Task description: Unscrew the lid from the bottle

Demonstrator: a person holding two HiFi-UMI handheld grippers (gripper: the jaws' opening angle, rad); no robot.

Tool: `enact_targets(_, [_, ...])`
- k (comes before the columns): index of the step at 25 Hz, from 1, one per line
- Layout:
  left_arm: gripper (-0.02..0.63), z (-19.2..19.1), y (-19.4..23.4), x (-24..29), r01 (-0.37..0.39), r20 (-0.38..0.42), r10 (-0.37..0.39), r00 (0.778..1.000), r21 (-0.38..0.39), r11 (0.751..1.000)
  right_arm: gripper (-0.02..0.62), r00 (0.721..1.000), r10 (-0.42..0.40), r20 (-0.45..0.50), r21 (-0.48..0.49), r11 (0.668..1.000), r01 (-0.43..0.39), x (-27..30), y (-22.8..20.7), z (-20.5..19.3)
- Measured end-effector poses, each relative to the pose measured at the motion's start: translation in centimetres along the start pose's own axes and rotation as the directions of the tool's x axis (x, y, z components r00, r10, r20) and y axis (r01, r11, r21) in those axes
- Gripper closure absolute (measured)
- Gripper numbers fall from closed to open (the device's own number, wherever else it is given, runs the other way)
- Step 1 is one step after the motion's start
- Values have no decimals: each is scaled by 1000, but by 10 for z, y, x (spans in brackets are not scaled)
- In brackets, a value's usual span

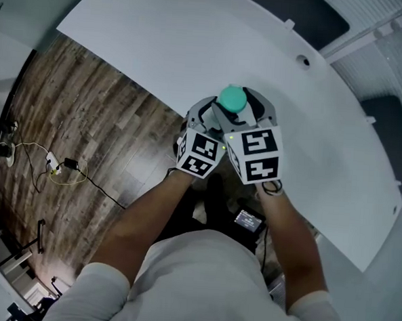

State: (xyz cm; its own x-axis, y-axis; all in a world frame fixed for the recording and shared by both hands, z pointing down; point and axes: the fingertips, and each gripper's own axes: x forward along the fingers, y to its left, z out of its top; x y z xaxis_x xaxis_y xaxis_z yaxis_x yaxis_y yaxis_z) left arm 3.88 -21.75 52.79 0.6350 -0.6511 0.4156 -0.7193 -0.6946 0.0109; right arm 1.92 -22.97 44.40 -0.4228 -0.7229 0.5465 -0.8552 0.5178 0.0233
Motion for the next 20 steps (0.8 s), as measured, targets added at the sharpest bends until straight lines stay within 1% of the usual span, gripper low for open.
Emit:
enact_targets(3, [308, -1, 0, 0, 27, 4, -27, 1000, 7, 1000, 281, 1000, 16, 1, -20, 1000, -16, 0, 1, -1])
enact_targets(7, [312, 4, -2, -2, 106, 2, -106, 994, 45, 993, 281, 998, 69, 3, -69, 995, -68, -3, 3, 1])
enact_targets(13, [319, 4, -4, -2, 222, -20, -221, 975, 98, 970, 281, 990, 138, -4, -121, 983, -137, -4, 2, 0])
enact_targets(16, [321, 4, -5, -2, 262, -25, -260, 965, 106, 959, 281, 985, 170, -12, -137, 976, -170, -4, 3, 0])
enact_targets(20, [321, 4, -6, -3, 308, -33, -306, 951, 121, 944, 281, 969, 245, -24, -169, 955, -245, -4, 5, -2])
